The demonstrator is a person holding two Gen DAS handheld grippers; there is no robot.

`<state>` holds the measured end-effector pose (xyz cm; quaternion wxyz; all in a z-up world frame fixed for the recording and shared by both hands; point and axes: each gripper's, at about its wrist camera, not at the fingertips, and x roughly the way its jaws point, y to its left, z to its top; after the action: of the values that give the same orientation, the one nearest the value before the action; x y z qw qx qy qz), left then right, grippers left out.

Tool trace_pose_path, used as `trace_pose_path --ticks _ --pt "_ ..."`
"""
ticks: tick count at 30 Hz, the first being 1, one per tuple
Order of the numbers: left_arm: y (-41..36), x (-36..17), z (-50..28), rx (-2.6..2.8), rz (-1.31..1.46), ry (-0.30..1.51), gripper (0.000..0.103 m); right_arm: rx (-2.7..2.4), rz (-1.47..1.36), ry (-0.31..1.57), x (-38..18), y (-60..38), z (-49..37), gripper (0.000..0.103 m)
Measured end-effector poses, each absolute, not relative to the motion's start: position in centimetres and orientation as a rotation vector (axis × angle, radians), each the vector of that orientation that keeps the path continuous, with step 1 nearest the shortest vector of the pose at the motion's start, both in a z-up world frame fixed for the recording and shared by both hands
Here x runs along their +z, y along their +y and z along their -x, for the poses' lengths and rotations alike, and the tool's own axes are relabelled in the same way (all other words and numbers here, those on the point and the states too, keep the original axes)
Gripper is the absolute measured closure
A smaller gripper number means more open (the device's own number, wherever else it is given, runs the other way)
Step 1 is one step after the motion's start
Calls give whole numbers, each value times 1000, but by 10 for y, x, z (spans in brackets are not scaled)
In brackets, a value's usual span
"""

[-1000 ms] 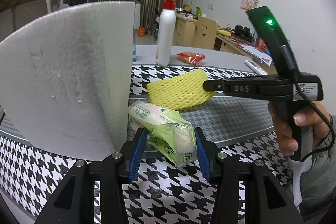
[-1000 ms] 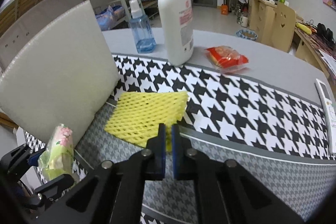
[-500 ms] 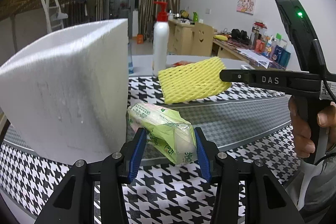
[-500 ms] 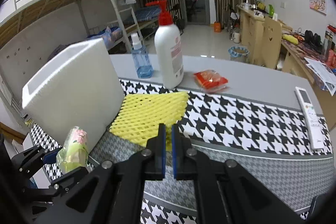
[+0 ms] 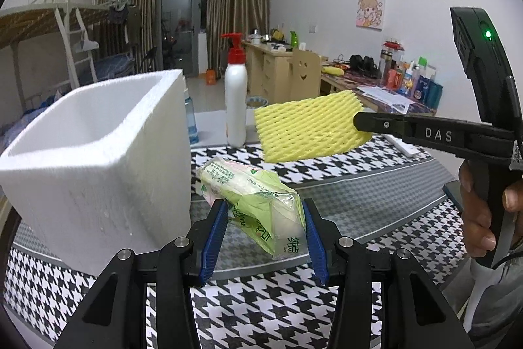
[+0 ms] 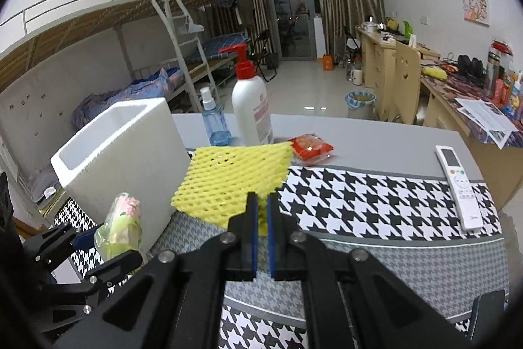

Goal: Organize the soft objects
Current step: 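Carry the tissue pack and foam net over the foam box with both tools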

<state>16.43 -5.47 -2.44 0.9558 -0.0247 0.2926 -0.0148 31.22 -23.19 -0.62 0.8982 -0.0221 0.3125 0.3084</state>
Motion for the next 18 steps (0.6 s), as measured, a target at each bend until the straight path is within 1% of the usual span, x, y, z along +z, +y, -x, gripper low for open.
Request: trace_pose_path --ticks 18 --pt "-57 7 -170 -67 -2 517 55 598 -9 541 17 -250 -292 96"
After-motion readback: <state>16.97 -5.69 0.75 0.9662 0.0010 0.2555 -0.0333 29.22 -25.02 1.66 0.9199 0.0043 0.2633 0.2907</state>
